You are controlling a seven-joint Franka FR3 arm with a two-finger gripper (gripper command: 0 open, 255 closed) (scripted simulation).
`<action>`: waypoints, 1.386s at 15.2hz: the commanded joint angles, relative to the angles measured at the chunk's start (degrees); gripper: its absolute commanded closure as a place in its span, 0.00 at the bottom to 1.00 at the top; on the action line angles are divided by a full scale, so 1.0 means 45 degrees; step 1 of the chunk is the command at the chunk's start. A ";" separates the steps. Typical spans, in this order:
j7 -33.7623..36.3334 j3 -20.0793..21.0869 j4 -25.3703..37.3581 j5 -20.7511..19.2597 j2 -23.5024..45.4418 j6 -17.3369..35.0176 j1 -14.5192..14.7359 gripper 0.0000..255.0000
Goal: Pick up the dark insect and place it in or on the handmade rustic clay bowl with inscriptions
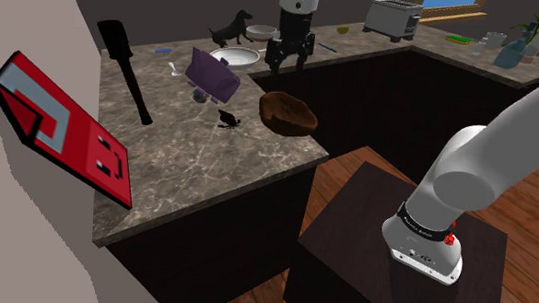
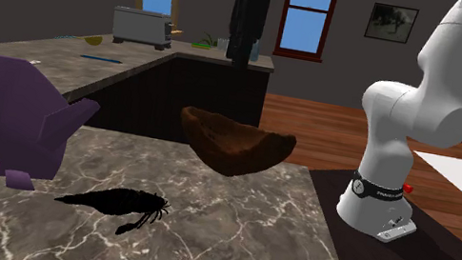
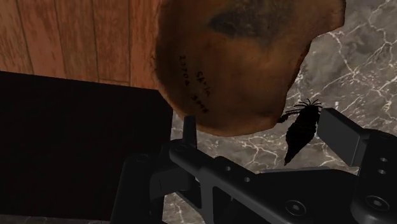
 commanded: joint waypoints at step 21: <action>0.3242 0.0796 0.8303 -0.0615 1.0066 -0.0421 0.1035 0.00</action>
